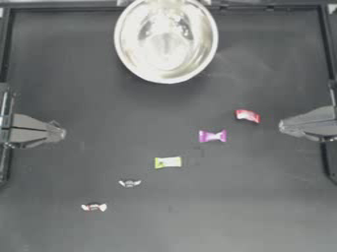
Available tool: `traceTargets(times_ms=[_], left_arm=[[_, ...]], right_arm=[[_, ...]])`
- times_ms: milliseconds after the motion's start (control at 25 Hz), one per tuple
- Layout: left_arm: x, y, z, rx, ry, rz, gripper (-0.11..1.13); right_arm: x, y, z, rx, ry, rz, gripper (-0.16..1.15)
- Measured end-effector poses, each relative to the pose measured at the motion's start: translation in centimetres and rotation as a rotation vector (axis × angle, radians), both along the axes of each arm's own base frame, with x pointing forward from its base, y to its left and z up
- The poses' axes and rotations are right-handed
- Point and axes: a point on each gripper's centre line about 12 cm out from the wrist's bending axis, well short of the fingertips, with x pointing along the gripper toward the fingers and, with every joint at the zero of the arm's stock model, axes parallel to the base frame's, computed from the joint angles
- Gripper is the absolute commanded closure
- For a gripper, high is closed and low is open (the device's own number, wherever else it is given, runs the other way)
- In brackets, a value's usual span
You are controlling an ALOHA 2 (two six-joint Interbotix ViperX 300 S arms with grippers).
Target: Put candies in bowl
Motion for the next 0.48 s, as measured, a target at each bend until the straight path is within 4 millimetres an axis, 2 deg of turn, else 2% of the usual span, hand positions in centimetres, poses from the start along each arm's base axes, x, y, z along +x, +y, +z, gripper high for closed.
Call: traceTargets(times_ms=[40, 200, 360, 400, 480], left_arm=[[-0.01, 0.0, -0.06, 0.0, 0.002, 0.0, 1.05], [-0.55, -0.01, -0.53, 0.015, 0.014, 0.0, 0.94], [-0.65, -0.02, -0.83, 0.026, 0.052, 0.0, 0.92], [-0.67, -0.02, -0.79, 0.032, 0.054, 0.001, 0.89], [-0.63, -0.02, -0.66, 0.049, 0.058, 0.001, 0.7]], right_arm=[[-0.01, 0.0, -0.06, 0.002, 0.002, 0.0, 1.04], [-0.07, -0.01, -0.37, 0.011, 0.005, 0.0, 0.89], [-0.06, -0.02, -0.46, 0.006, 0.012, 0.0, 0.86], [-0.05, 0.03, -0.45, 0.002, 0.015, 0.002, 0.83], [-0.08, 0.07, -0.54, -0.013, 0.02, 0.005, 0.7]])
